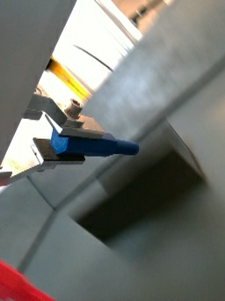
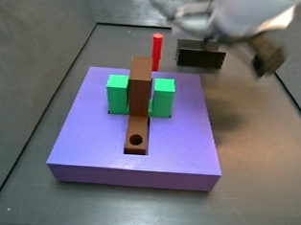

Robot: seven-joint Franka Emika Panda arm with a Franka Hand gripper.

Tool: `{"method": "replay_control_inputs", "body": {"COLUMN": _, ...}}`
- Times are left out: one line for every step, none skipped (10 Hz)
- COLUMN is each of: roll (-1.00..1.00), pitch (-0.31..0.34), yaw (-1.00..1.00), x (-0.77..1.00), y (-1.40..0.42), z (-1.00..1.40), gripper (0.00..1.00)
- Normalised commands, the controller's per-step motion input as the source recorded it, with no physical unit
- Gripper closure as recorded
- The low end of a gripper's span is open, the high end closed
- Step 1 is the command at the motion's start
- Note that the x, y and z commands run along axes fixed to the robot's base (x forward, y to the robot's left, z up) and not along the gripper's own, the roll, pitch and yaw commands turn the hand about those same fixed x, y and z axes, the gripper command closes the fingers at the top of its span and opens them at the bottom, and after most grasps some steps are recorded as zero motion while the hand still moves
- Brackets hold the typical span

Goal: Pick up the blue object. Move up. Place the blue object on the fixture. Regrasp the blue object. Move to above the board. Insert the blue object.
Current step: Move to above the board.

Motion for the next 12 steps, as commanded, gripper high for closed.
{"method": "replay_control_inputs", "body": {"roll": -0.08, "pitch": -0.014, "yaw": -0.01, "x": -0.07, "y": -0.03, "z": 1.40, "gripper": 1.00}}
{"method": "replay_control_inputs", "body": {"roll": -0.06, "pitch": -0.018, "yaw": 0.00, "x": -0.07, "y": -0.01, "z": 1.40, "gripper": 1.00}}
{"method": "replay_control_inputs", "body": {"roll": -0.03, "pitch": 0.017, "yaw": -0.01, "x": -0.06, "y": -0.02, "z": 1.40, "gripper": 1.00}}
{"method": "replay_control_inputs", "body": {"roll": -0.01, "pitch": 0.023, "yaw": -0.01, "x": -0.06, "y": -0.03, "z": 1.40, "gripper": 1.00}}
{"method": "replay_control_inputs", "body": {"roll": -0.01, "pitch": 0.035, "yaw": 0.00, "x": -0.04, "y": -0.02, "z": 0.87, "gripper": 1.00}}
{"method": "replay_control_inputs", "body": {"roll": -0.01, "pitch": 0.044, "yaw": 0.00, "x": -0.01, "y": -0.01, "z": 0.49, "gripper": 1.00}}
{"method": "replay_control_inputs", "body": {"roll": 0.02, "pitch": 0.055, "yaw": 0.01, "x": 0.01, "y": -0.02, "z": 0.20, "gripper": 1.00}}
{"method": "replay_control_inputs", "body": {"roll": -1.00, "pitch": 0.145, "yaw": -0.18, "x": -1.04, "y": -1.40, "z": 0.28, "gripper": 1.00}}
{"method": "replay_control_inputs", "body": {"roll": -1.00, "pitch": 0.142, "yaw": -0.18, "x": -1.06, "y": -1.40, "z": 0.28, "gripper": 1.00}}
{"method": "replay_control_inputs", "body": {"roll": -1.00, "pitch": 0.136, "yaw": -0.17, "x": -1.11, "y": -1.40, "z": 0.29, "gripper": 1.00}}
{"method": "replay_control_inputs", "body": {"roll": -1.00, "pitch": 0.147, "yaw": -0.16, "x": -1.16, "y": -1.40, "z": 0.26, "gripper": 1.00}}
{"method": "replay_control_inputs", "body": {"roll": -1.00, "pitch": 0.157, "yaw": -0.15, "x": -1.16, "y": -1.40, "z": 0.26, "gripper": 1.00}}
